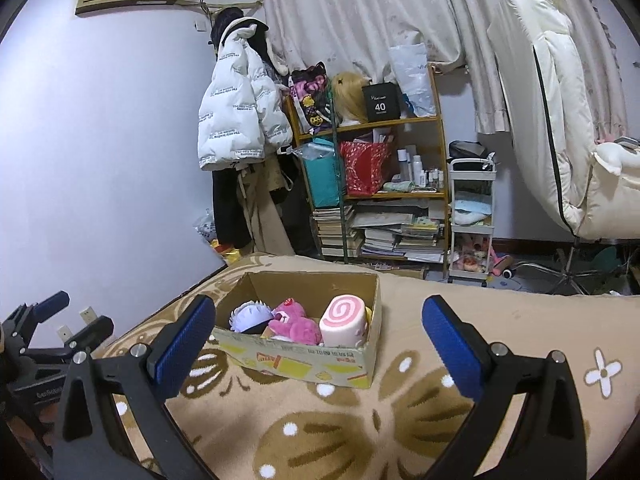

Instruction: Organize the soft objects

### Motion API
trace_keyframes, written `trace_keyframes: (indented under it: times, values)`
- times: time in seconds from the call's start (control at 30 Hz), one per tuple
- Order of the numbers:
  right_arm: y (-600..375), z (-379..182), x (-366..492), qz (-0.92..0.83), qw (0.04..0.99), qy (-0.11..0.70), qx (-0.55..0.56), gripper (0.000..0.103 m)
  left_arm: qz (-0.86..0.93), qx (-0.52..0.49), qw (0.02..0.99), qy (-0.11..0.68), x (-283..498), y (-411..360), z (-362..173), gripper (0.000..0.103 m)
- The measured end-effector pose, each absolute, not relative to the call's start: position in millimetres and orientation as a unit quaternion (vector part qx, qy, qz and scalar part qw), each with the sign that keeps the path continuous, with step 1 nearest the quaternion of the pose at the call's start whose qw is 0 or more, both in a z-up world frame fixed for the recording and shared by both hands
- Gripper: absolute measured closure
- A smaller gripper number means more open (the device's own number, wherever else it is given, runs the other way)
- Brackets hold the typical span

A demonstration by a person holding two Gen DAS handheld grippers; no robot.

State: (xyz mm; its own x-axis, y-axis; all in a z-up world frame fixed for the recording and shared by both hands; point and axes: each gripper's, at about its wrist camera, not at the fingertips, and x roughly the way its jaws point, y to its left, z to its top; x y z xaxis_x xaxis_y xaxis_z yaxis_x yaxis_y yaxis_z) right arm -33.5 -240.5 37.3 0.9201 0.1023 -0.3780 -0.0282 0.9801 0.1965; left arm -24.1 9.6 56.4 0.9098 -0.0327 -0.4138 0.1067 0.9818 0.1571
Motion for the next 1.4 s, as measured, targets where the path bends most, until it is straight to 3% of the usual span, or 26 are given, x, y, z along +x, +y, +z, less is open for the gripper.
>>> trace_keyframes:
  times: [1.4]
  values:
    - [-237.5,-0.2,-19.7,0.023,0.965,0.244,0.089,0.000,-0.043,0.093,0.960,0.261,11.3,9.9,21.3,0.003]
